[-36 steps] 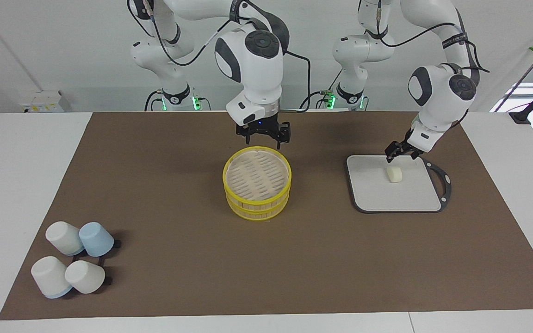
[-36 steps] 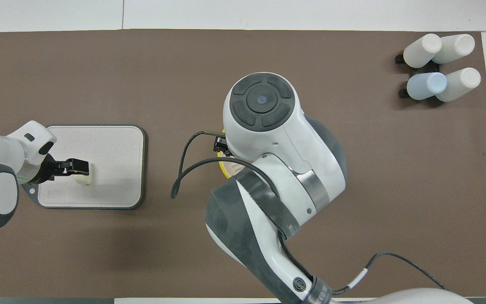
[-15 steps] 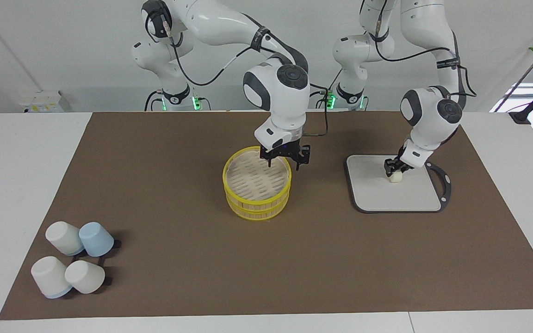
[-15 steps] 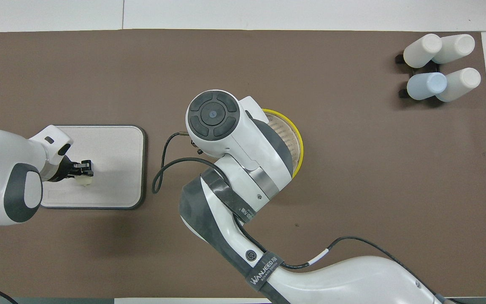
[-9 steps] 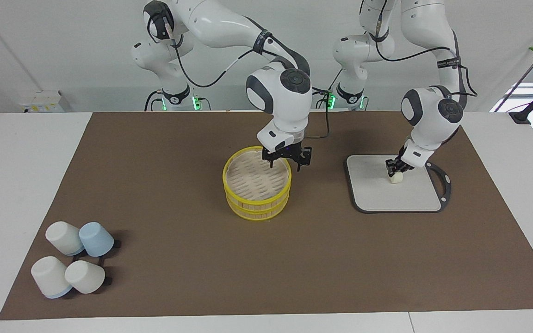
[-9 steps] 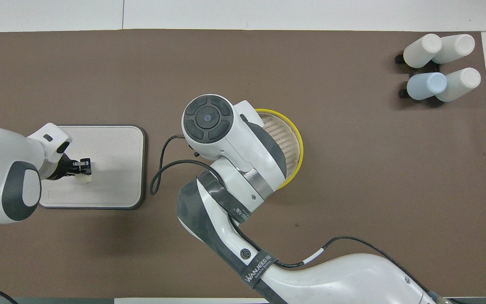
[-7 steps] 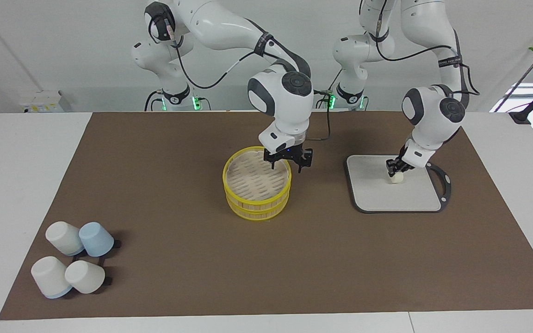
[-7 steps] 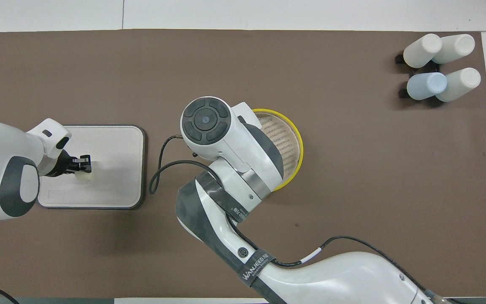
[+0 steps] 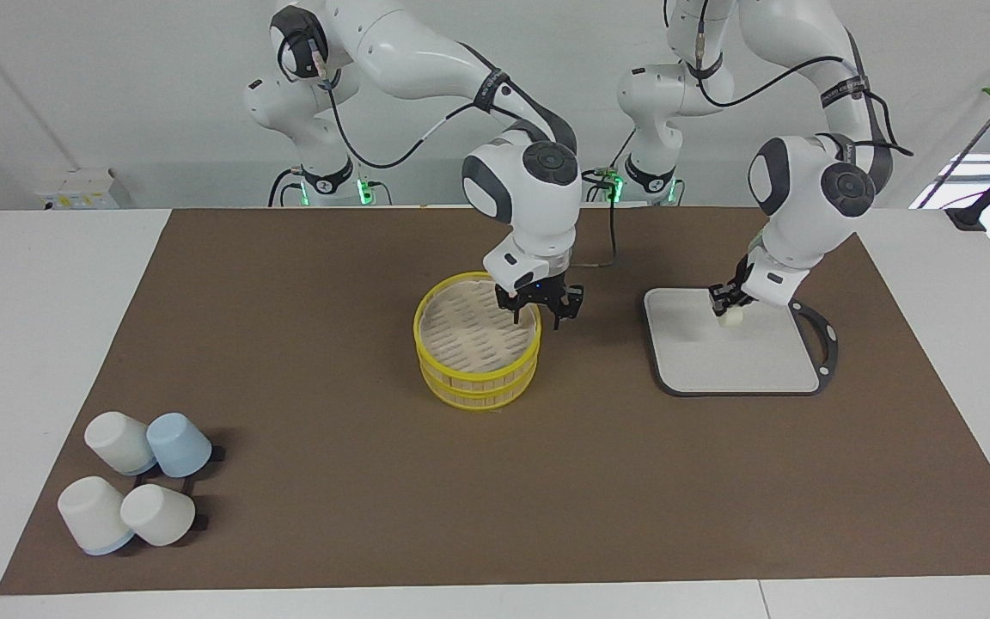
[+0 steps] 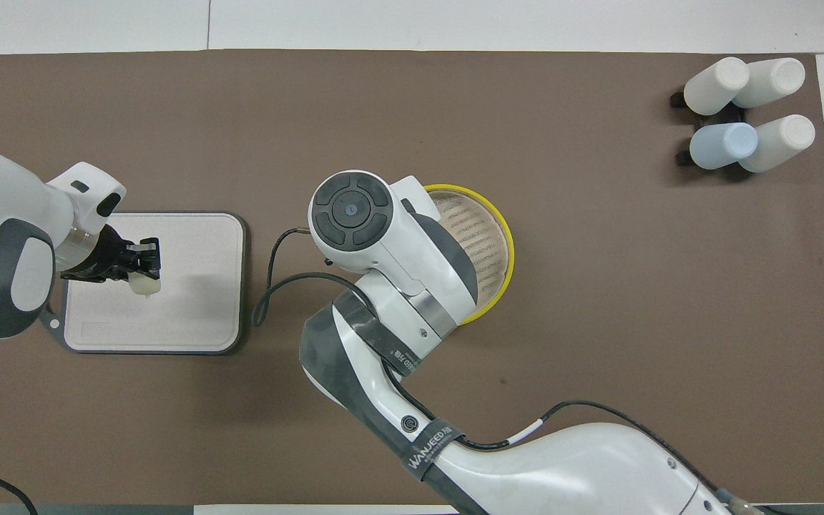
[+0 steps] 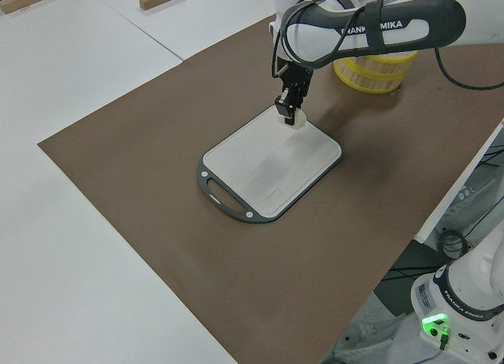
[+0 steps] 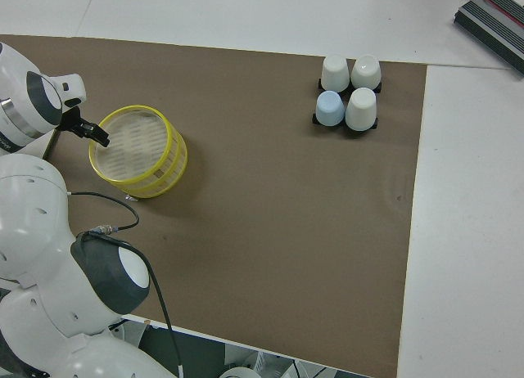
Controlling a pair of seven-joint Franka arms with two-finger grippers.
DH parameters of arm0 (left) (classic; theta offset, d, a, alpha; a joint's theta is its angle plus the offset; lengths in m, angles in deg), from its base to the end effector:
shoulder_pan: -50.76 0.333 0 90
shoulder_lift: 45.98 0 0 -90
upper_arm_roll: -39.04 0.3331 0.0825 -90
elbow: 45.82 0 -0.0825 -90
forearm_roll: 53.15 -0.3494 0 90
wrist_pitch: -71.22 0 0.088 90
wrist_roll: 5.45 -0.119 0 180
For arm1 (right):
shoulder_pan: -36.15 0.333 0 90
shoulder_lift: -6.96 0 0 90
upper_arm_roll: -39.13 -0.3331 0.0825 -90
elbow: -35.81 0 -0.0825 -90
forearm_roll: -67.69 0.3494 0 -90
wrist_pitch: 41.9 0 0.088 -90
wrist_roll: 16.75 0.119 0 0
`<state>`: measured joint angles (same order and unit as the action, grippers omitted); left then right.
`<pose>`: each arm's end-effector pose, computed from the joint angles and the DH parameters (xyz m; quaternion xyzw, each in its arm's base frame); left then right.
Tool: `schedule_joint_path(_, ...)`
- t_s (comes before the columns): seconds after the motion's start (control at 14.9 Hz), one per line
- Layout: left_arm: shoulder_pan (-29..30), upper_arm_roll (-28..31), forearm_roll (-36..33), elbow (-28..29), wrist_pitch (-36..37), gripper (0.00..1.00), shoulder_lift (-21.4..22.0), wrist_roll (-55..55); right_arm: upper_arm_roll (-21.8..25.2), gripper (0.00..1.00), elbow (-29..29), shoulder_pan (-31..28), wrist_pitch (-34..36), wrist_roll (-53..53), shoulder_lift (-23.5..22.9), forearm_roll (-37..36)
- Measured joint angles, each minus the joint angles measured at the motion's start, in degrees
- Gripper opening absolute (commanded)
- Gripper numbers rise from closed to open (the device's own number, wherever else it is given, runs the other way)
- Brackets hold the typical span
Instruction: Place bun in steamer
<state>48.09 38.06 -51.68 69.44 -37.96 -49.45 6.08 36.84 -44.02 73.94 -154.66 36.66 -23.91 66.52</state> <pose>0.5144 -0.0348 0.4330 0.9937 0.0736 -0.0841 0.0011 0.5325 0.4387 0.4147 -0.9932 0.1153 -0.0119 0.0137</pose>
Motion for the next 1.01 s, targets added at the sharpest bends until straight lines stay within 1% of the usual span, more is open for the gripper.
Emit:
schedule_joint_path(0.2,0.0,0.1,0.0,-4.1,5.2,0.31,0.1,0.9,0.0,0.00,-0.2,0.1,0.0,0.0,0.0,0.0)
schedule_joint_path(0.4,0.0,-0.2,0.0,-6.7,7.8,0.31,0.2,3.6,0.0,0.00,0.0,0.2,-0.6,-0.2,0.0,-0.2)
schedule_joint_path(0.54,-0.1,-0.9,0.0,-7.3,8.2,0.31,0.2,5.2,0.1,0.00,2.0,0.0,2.6,-0.5,0.1,-0.2)
schedule_joint_path(0.67,-0.1,-1.8,0.5,-7.6,8.2,0.31,0.2,6.4,0.2,0.00,5.9,-1.0,9.7,-2.7,1.0,-0.1)
schedule_joint_path(0.8,-0.8,-3.1,1.6,-8.6,8.2,0.31,0.1,8.1,0.4,0.00,8.1,-4.4,12.4,-9.4,3.6,2.3)
schedule_joint_path(0.87,-1.8,-3.4,2.1,-9.5,8.3,0.31,0.0,9.6,0.5,0.00,8.4,-7.0,13.2,-13.3,5.1,4.0)
schedule_joint_path(1.01,-5.0,-3.7,3.2,-12.4,9.0,0.31,-0.6,12.7,0.7,0.00,8.5,-13.0,14.7,-23.5,7.6,5.2)
